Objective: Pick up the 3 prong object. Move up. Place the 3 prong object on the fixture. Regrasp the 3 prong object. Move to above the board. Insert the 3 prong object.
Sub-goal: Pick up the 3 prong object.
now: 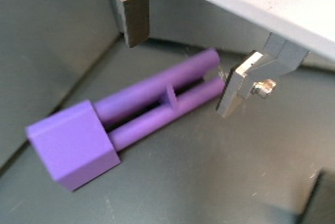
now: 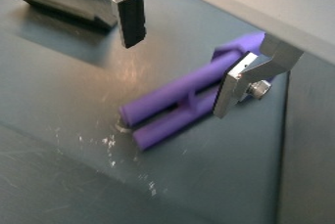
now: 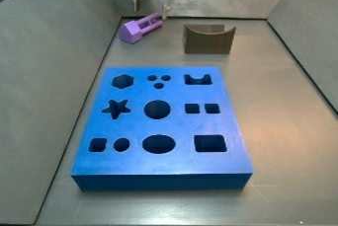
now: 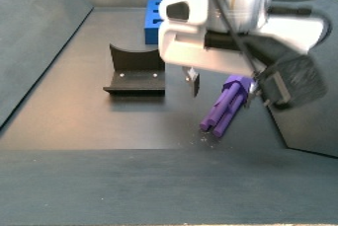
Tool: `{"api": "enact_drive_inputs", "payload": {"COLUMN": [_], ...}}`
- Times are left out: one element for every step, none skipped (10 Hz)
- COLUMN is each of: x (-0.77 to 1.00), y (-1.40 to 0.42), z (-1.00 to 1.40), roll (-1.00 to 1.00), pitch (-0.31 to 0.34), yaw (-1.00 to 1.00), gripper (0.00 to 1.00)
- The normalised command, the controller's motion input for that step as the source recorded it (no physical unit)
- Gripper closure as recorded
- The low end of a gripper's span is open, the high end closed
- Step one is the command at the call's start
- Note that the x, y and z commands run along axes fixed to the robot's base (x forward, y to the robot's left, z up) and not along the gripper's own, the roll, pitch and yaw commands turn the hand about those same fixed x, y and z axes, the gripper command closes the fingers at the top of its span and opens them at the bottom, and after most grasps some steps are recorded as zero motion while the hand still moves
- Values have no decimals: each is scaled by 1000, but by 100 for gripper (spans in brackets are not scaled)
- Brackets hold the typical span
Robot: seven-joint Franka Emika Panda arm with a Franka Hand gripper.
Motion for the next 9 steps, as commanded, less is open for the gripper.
{"api": "enact_drive_inputs", "payload": {"x": [6, 0, 0, 23, 126, 209, 140, 83, 26], "y": [186, 266, 291, 306, 203, 0, 0, 0, 0], "z": [-331, -291, -243, -243, -277, -349, -374, -409, -320], "roll": [-366, -397, -420, -427, -409, -299, -199, -207, -206], "pitch": [-106, -139, -114, -81, -29, 0, 0, 0, -10], "yaw": [-486, -383, -337, -326, -251, -154, -120, -117, -117], "gripper": [0, 0, 0, 0, 0, 0, 0, 0, 0]}}
